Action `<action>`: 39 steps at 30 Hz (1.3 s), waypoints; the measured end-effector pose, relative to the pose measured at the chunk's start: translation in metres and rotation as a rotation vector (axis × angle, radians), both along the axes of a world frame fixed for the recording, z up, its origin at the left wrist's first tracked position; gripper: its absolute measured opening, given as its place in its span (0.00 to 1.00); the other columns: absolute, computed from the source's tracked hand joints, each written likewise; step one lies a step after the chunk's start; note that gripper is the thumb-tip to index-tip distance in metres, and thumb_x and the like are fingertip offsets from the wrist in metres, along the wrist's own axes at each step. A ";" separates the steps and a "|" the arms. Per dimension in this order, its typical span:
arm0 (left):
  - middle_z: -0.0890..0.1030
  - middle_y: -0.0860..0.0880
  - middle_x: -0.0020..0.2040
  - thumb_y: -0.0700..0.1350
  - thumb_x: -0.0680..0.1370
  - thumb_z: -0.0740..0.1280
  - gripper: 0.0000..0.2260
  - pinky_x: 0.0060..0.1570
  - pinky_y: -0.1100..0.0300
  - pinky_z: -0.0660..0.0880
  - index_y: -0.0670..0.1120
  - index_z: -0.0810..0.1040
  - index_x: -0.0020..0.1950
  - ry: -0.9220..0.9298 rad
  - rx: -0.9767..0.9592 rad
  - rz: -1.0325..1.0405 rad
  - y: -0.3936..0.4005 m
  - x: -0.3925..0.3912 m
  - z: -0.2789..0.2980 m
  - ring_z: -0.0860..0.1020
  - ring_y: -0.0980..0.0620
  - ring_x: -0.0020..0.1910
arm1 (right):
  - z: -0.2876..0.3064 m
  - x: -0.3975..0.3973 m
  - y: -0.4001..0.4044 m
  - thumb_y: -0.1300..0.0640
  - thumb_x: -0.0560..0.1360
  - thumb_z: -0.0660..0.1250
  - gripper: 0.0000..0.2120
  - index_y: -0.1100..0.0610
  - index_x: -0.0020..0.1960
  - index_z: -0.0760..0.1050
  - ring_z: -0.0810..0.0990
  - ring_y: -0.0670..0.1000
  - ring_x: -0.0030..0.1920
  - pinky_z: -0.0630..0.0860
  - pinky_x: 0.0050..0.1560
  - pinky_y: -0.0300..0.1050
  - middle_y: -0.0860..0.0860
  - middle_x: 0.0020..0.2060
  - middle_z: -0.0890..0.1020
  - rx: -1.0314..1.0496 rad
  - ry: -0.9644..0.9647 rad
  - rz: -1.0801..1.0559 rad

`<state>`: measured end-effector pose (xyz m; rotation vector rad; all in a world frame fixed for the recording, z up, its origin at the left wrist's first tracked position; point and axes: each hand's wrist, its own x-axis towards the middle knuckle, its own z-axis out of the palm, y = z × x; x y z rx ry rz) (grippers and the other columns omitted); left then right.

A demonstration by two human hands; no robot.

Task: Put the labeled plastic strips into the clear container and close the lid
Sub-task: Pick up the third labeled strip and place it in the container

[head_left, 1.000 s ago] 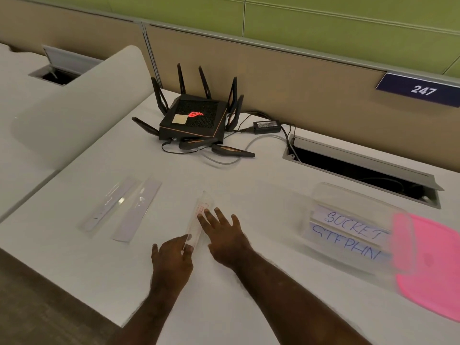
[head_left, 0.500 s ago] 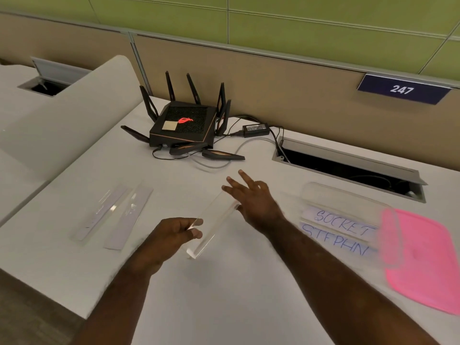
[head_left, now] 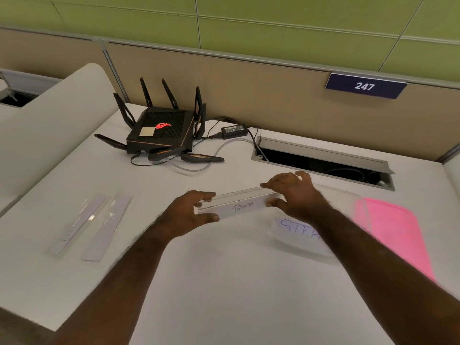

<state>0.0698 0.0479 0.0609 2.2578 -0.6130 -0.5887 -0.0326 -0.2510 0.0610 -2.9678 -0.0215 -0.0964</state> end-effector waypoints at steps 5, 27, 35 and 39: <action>0.80 0.54 0.60 0.55 0.71 0.74 0.21 0.60 0.52 0.73 0.55 0.78 0.63 -0.240 0.039 -0.107 -0.057 0.005 0.005 0.76 0.52 0.58 | 0.009 -0.031 -0.042 0.38 0.74 0.64 0.22 0.41 0.66 0.73 0.66 0.47 0.71 0.50 0.71 0.54 0.45 0.65 0.77 -0.004 -0.001 -0.156; 0.80 0.51 0.61 0.62 0.75 0.64 0.19 0.70 0.33 0.40 0.56 0.78 0.63 -0.746 0.551 -0.572 -0.207 -0.051 -0.019 0.69 0.46 0.67 | -0.024 -0.130 -0.114 0.34 0.65 0.71 0.22 0.45 0.53 0.81 0.73 0.52 0.53 0.62 0.52 0.51 0.47 0.50 0.84 -0.231 0.163 -0.487; 0.84 0.49 0.52 0.60 0.74 0.68 0.16 0.65 0.29 0.30 0.50 0.82 0.52 -0.755 0.780 -0.642 -0.227 -0.067 -0.025 0.66 0.41 0.73 | -0.027 -0.114 -0.099 0.36 0.70 0.67 0.21 0.48 0.56 0.80 0.70 0.55 0.60 0.61 0.60 0.56 0.49 0.54 0.81 -0.470 0.393 -0.395; 0.85 0.48 0.53 0.56 0.74 0.69 0.13 0.65 0.29 0.29 0.49 0.81 0.53 -0.728 0.847 -0.664 -0.232 -0.071 -0.033 0.63 0.42 0.74 | -0.031 -0.110 -0.095 0.38 0.70 0.68 0.22 0.50 0.57 0.80 0.71 0.56 0.60 0.61 0.62 0.58 0.51 0.54 0.81 -0.507 0.427 -0.375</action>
